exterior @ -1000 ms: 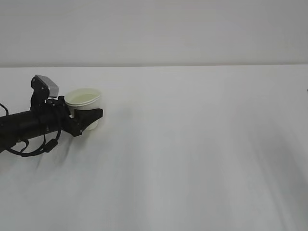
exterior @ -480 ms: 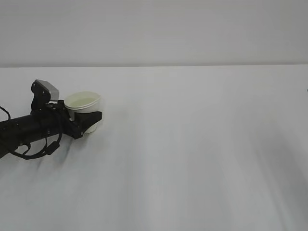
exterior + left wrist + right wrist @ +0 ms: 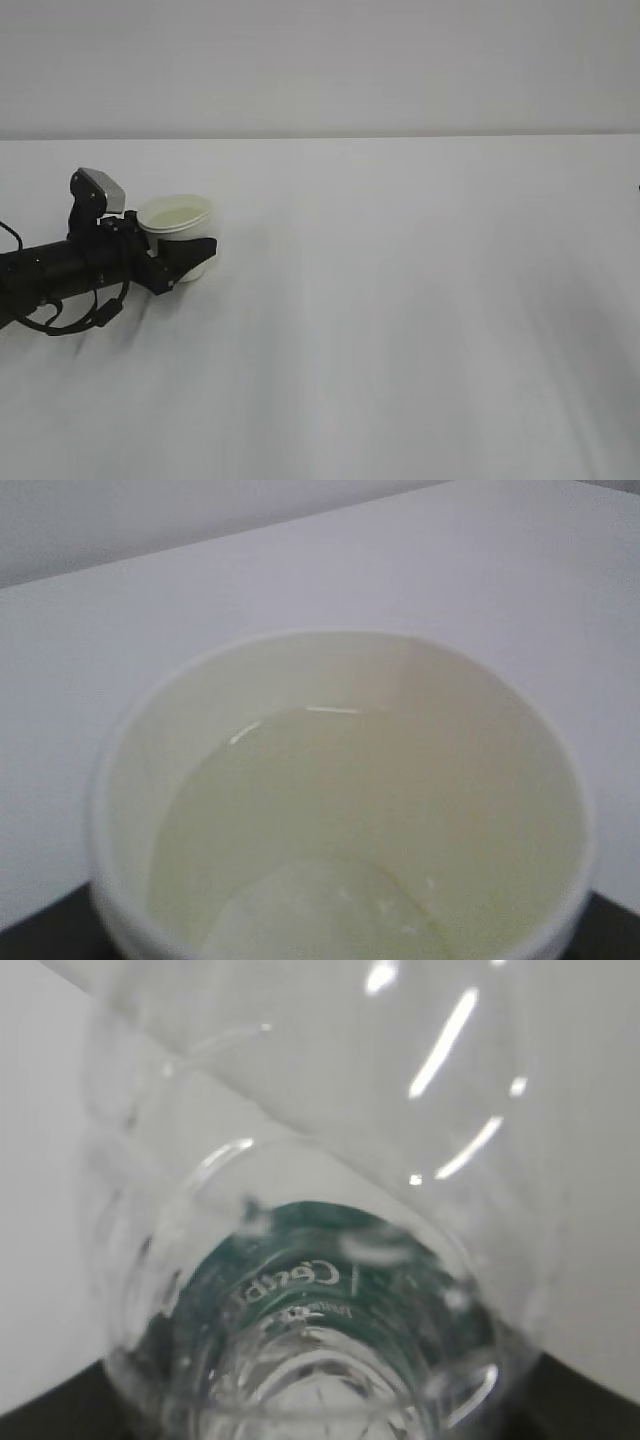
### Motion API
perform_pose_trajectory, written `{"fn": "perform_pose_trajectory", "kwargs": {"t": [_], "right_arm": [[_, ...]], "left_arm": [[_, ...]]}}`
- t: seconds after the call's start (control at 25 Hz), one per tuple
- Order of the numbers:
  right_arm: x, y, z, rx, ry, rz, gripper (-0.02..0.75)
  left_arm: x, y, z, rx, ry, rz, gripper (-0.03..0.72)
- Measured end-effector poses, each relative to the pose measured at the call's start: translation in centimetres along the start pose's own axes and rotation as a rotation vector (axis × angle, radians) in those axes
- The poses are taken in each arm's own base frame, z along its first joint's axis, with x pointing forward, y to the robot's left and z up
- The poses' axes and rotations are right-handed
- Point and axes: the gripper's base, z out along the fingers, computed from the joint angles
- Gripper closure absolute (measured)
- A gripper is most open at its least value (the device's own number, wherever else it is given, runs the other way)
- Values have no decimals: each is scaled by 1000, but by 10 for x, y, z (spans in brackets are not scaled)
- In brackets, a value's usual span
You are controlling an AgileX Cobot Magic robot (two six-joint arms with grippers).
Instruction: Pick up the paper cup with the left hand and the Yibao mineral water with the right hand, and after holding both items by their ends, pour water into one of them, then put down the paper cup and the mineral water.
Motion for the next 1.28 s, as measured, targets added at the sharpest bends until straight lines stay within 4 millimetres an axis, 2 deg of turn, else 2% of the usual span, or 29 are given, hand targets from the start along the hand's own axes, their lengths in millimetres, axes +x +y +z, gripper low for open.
{"fn": "perform_pose_trajectory", "kwargs": {"t": [0.32, 0.6, 0.92, 1.28], "right_arm": [[0, 0, 0, 0, 0, 1, 293], [0, 0, 0, 0, 0, 1, 293], [0, 0, 0, 0, 0, 1, 293], [0, 0, 0, 0, 0, 1, 293]], "left_arm": [[2, -5, 0, 55, 20, -16, 178], [2, -6, 0, 69, 24, -20, 97], [4, -9, -2, 106, 42, -31, 83], [7, 6, -17, 98, 60, -71, 84]]}}
